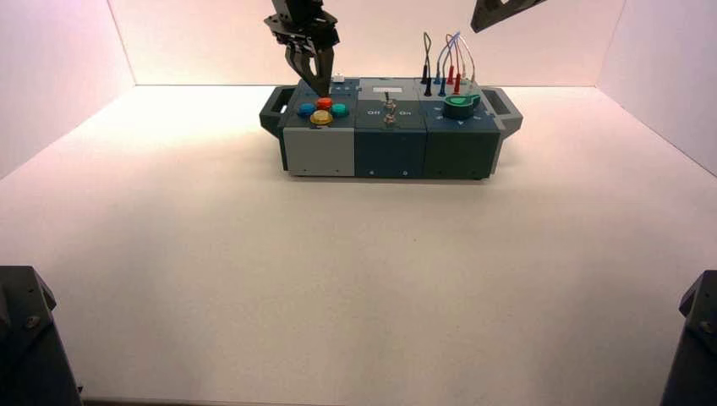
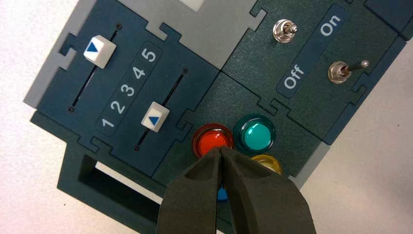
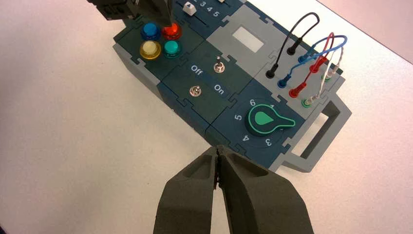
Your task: Push the red button with the left gripper.
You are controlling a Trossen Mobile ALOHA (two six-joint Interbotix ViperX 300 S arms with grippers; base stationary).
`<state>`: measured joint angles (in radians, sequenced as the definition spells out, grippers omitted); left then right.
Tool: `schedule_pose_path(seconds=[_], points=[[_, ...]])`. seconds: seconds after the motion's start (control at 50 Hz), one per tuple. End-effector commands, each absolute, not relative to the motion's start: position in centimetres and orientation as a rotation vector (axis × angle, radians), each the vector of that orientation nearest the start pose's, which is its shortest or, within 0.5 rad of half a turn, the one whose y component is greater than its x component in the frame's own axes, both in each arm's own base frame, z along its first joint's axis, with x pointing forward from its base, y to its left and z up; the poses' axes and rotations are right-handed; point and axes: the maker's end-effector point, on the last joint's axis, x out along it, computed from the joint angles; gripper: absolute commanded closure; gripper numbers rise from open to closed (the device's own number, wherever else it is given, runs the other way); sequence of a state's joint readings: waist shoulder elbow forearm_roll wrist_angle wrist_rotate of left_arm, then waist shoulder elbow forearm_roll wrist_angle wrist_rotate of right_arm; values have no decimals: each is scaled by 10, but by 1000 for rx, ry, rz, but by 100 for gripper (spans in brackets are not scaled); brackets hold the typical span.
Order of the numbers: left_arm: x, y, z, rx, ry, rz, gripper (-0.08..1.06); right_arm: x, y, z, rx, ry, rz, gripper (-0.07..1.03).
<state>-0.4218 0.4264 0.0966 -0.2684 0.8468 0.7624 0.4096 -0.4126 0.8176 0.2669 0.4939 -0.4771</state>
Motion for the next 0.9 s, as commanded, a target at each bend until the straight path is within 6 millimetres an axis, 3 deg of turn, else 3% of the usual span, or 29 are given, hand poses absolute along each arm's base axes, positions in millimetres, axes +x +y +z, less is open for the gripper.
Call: schedule_pose_path(seconds=[0.02, 0.62, 0.9], points=[[426, -233, 69, 629, 1138, -911, 100, 292, 152, 186, -344, 777, 605, 98], [422, -231, 54, 629, 1170, -916, 100, 293, 152, 187, -343, 771, 604, 98], [424, -232, 76, 629, 1128, -910, 100, 293, 152, 188, -343, 770, 604, 98]])
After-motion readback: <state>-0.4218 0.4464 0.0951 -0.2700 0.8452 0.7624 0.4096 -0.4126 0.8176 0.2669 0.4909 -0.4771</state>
